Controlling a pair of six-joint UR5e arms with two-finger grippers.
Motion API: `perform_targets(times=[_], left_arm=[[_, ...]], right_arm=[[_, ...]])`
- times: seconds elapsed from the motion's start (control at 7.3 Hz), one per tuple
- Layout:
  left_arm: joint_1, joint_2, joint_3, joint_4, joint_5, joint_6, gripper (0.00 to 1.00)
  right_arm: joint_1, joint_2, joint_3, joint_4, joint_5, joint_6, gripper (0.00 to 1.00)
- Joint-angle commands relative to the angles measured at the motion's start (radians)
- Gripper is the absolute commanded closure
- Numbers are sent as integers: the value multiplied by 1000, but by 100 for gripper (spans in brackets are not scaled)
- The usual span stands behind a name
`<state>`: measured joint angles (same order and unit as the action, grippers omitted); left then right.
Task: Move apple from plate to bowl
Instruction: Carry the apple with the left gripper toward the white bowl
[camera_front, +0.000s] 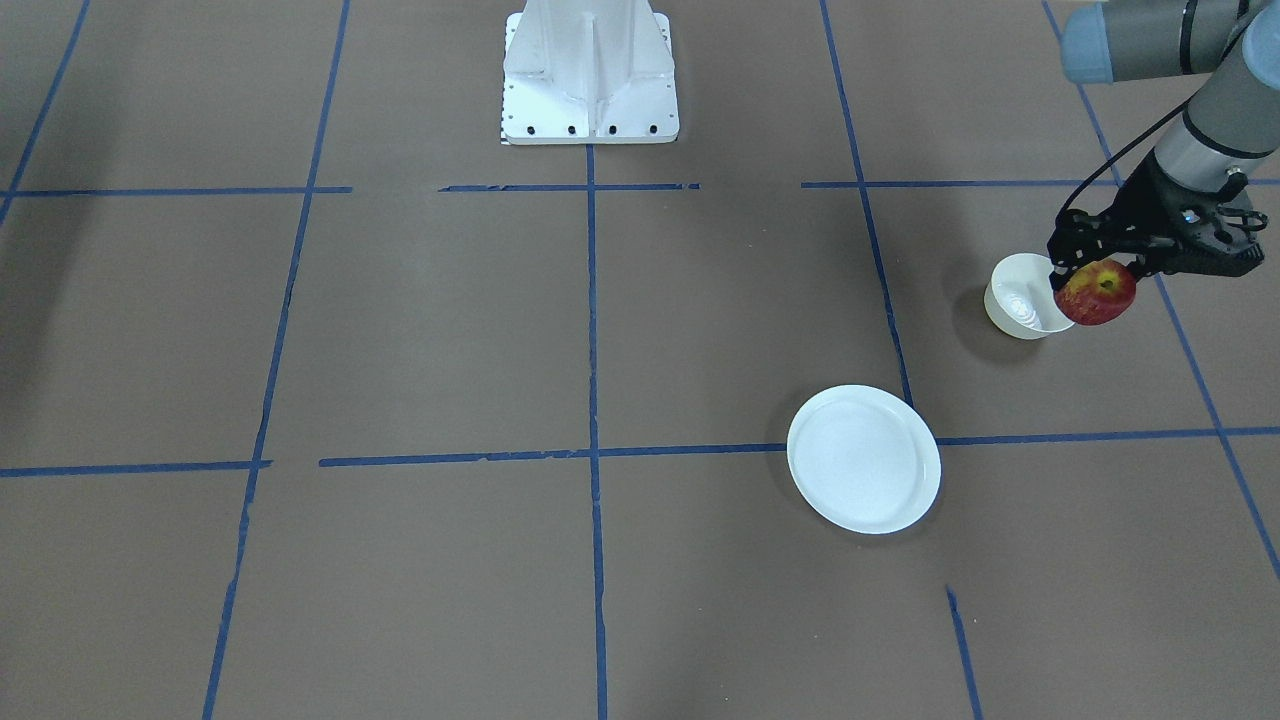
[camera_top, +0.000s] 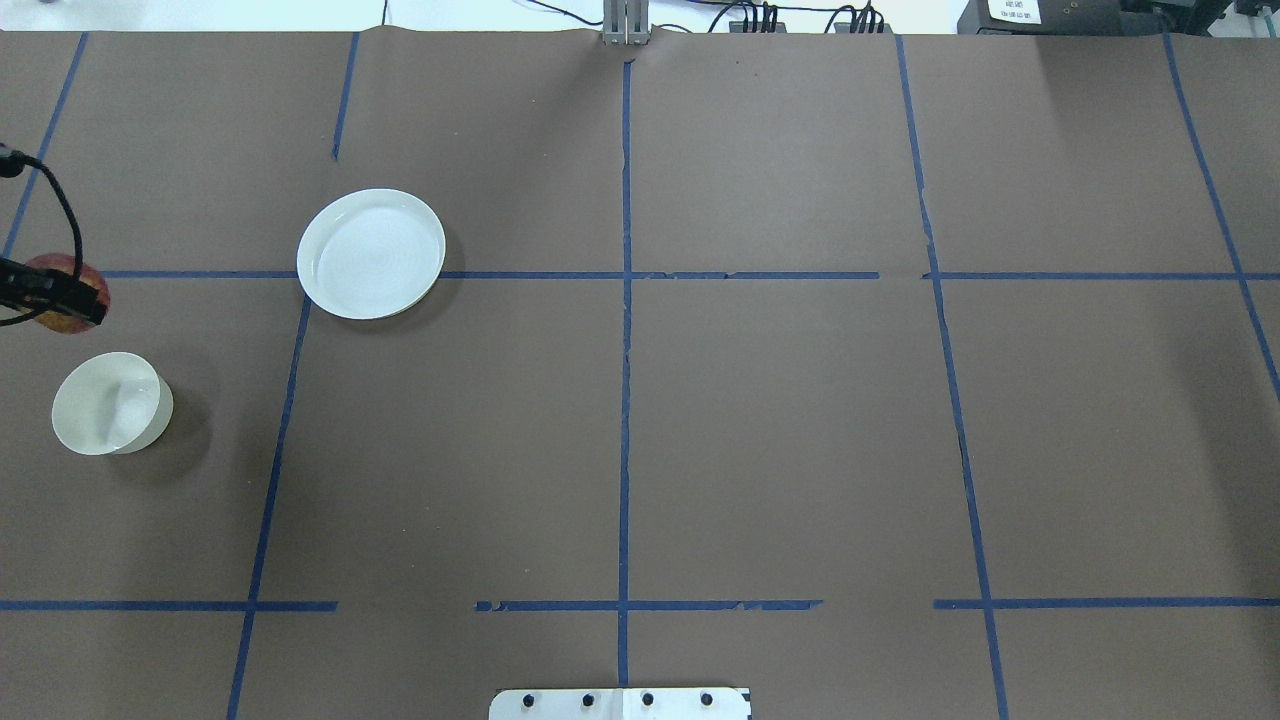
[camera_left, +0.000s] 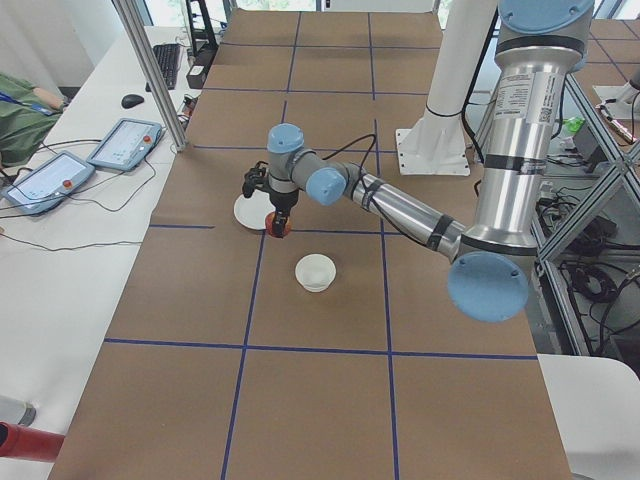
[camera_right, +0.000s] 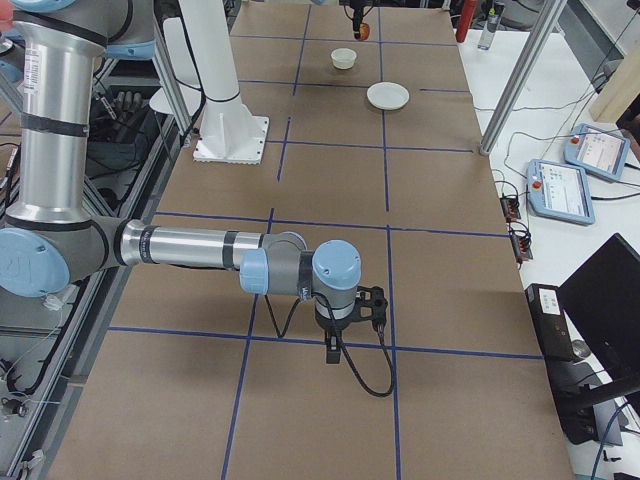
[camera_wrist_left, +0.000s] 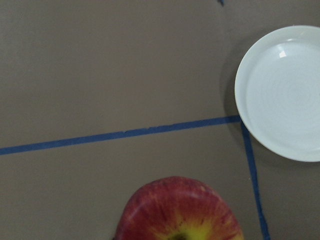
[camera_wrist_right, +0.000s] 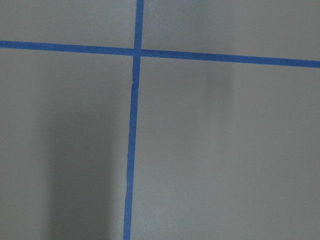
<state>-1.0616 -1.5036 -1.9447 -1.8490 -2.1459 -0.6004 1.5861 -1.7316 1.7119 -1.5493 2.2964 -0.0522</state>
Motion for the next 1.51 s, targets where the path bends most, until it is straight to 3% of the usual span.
perform_targets(times=[0.0,0.41,0.96,1.1,1.37], left_arm=[[9,120,38,-239,6,-140,86],[106,122,131,-390,57,-290,86],[207,115,145,-394,106,-400,85],[213,112,154,-394,106,-400,79],[219,105,164,-392,107,-400,30]], right_arm=[[2,0,0,0,0,0,0],[0,0,0,0,0,0,0],[0,0,0,0,0,0,0],[0,1,0,0,0,0,0],[0,0,0,0,0,0,0]])
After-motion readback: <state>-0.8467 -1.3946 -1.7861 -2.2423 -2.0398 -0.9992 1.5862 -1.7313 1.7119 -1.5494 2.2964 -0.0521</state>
